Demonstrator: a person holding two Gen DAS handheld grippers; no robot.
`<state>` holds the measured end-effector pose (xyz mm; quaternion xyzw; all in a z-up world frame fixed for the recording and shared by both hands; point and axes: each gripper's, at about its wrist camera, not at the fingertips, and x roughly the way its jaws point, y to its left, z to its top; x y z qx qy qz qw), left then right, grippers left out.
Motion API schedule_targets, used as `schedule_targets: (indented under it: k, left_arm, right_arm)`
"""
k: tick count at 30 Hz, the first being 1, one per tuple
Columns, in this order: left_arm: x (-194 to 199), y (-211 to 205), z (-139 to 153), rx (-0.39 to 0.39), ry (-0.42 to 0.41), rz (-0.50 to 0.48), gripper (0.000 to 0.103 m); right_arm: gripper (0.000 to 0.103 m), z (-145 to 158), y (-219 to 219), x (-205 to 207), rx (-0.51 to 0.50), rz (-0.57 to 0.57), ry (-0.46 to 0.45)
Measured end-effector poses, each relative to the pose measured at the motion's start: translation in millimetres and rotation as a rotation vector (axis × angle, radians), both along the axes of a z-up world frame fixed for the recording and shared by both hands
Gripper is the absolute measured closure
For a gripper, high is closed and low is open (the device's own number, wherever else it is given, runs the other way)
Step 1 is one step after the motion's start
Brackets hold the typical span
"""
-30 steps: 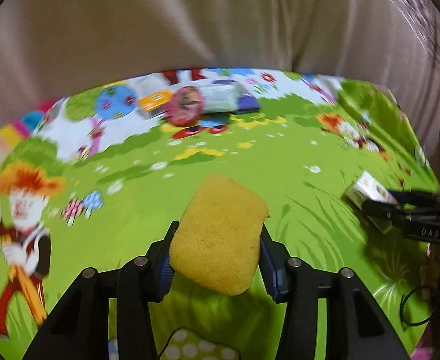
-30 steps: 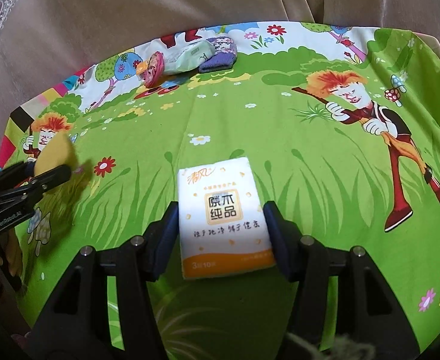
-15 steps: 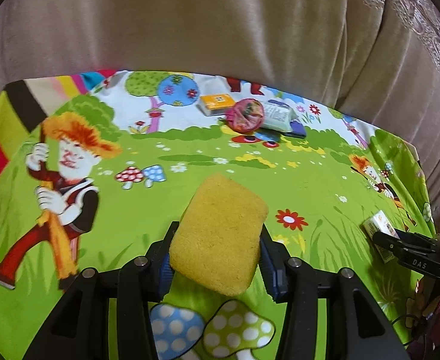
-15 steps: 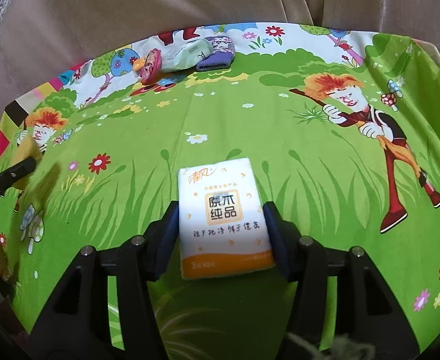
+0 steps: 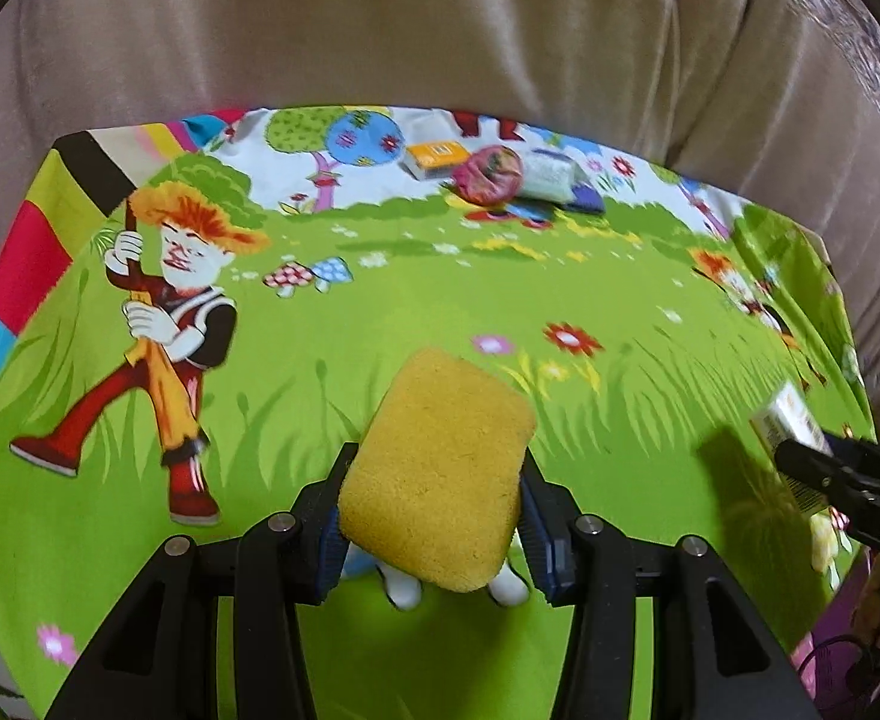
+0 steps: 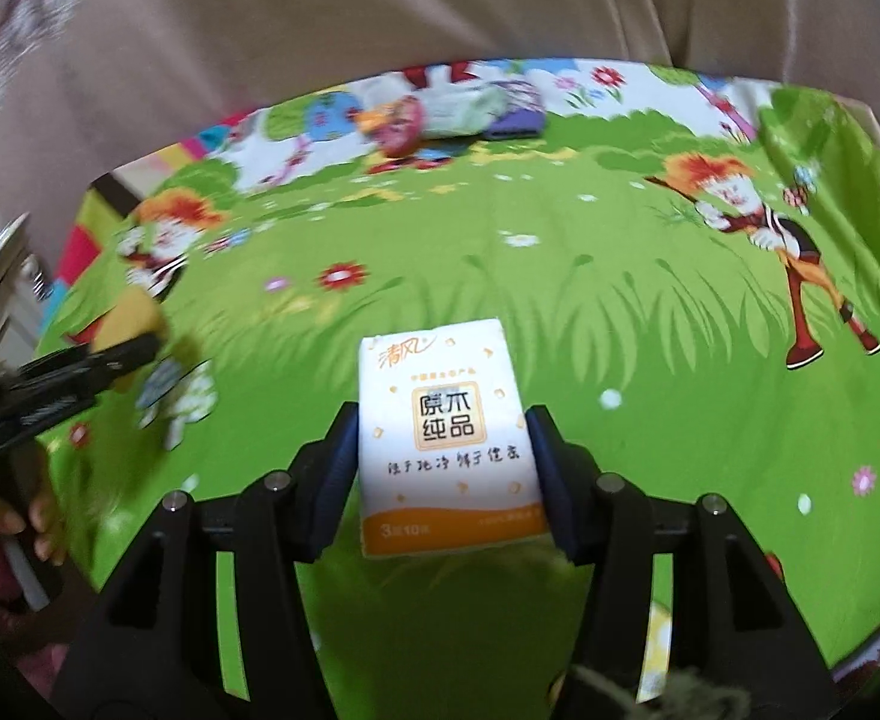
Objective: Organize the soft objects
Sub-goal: 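Carry the yellow sponge and tissue pack to the white bin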
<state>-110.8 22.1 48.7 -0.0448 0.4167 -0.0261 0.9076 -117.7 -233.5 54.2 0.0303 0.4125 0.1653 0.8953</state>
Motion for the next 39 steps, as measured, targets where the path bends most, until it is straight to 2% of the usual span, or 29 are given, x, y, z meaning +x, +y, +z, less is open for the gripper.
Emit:
schedule_targets:
  k: [4, 7, 10, 16, 20, 24, 33, 39]
  left_arm:
    - [-6.5, -30.0, 11.1, -0.02, 0.013, -0.073, 0.054]
    - [-11.5, -64.5, 26.5, 0.008, -0.02, -0.152, 0.054]
    - [-14.6, -92.6, 35.0, 0.03, -0.032, -0.212, 0.054]
    - [-24.8, -134.9, 27.5, 0.088, 0.009, -0.308, 0.054]
    - [-30.9, -148.0, 12.0, 0.075, 0.09, -0.347, 0.054]
    - [-36.1, -157.9, 9.7, 0.076, 0.118, -0.36, 0.054]
    - [-48.9, -200.2, 17.8, 0.132, 0.116, -0.471, 0.054]
    - [-64.2, -240.8, 30.1, 0.172, 0.087, -0.561, 0.053]
  right_arm:
    - [0.044, 22.9, -4.4, -21.8, -0.021, 0.026, -0.021]
    - [0.044, 38.2, -15.2, -36.3, -0.079, 0.021, -0.047]
    - [0.044, 48.3, -34.9, -48.8, -0.095, -0.01, -0.055]
    - [0.044, 53.8, -69.3, -75.2, -0.086, -0.074, -0.064]
    - [0.044, 48.7, -85.5, -91.3, -0.075, -0.1, -0.051]
    - [0.044, 48.2, -101.7, -106.8, -0.08, -0.132, -0.051]
    - [0.044, 72.8, -146.6, -139.0, -0.087, -0.232, -0.112]
    - [0.044, 72.4, -173.4, -172.5, -0.088, -0.305, -0.125]
